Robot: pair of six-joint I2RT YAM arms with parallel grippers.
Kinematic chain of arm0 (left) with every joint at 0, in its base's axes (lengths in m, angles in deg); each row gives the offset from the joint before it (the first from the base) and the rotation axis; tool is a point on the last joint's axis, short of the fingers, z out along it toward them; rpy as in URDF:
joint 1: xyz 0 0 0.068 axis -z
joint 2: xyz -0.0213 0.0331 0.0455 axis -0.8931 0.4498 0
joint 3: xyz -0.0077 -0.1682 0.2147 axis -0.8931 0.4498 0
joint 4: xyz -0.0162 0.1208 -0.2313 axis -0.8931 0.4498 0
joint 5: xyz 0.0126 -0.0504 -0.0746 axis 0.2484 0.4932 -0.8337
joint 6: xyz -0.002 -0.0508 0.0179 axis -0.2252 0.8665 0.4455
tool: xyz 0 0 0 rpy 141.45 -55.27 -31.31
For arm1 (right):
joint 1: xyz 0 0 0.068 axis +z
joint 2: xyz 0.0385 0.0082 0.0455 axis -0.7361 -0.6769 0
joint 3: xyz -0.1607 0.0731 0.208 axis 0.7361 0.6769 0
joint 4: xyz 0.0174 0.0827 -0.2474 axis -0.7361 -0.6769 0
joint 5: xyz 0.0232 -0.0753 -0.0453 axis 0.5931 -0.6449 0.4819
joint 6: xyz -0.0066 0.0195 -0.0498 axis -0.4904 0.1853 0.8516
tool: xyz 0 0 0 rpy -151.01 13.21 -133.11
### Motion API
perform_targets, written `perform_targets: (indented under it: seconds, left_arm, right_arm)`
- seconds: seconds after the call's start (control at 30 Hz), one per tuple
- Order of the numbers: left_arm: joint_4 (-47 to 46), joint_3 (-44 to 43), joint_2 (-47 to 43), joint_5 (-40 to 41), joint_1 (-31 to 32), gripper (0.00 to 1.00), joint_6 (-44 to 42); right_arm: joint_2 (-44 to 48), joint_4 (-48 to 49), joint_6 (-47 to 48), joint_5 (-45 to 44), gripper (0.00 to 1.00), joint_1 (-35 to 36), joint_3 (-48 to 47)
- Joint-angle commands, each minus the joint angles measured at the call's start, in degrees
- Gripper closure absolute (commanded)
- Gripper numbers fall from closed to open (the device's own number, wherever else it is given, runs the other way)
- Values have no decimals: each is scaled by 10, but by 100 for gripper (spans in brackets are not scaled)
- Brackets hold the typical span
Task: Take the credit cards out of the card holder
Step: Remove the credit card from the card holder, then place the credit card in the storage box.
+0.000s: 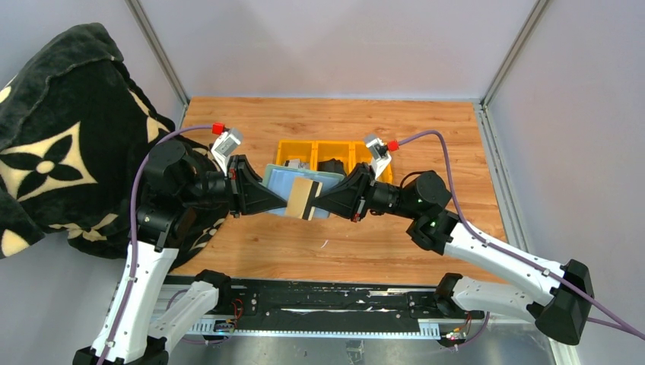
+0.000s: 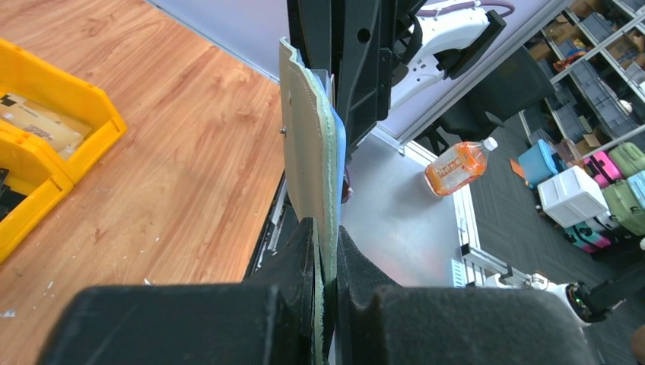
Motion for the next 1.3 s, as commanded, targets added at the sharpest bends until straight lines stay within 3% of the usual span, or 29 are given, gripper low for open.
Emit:
perform_targets:
  seconds: [0.0,0.1,0.2,0.4,0.53,0.87,1.03,1.13,1.27]
  left_arm:
    - [-13,-14,0,14,-1,100,-3]
    - [-15,-13,0,15,-1,100,-2]
    - [-15,-15,-1,14,-1,100,-3]
    - [12,-25,-1,13,-1,100,-30]
    - [23,-33,1,14,-1,100,-45]
    - [83,-59,9,30,-1,100,-132]
    - [181,-90,-12,60,-1,100,-332]
    - [192,-75,-65,84,-1,100,-468]
    - [190,-29,-134,140,-1,100,-636]
  right_arm:
    - [-5,16,-15,1,89,-4,14]
    - [-31,54,-46,13,77,-4,10]
    - [-50,96,-70,17,73,-4,5]
    - [-31,79,-53,6,96,-6,6]
    - [3,33,-31,-6,100,-10,22]
    - [81,-104,32,-12,100,-27,20]
    - [112,-280,128,-71,100,-53,-33]
    - [112,-429,199,-173,100,-73,-79]
    - [90,-529,242,-258,100,-124,-102]
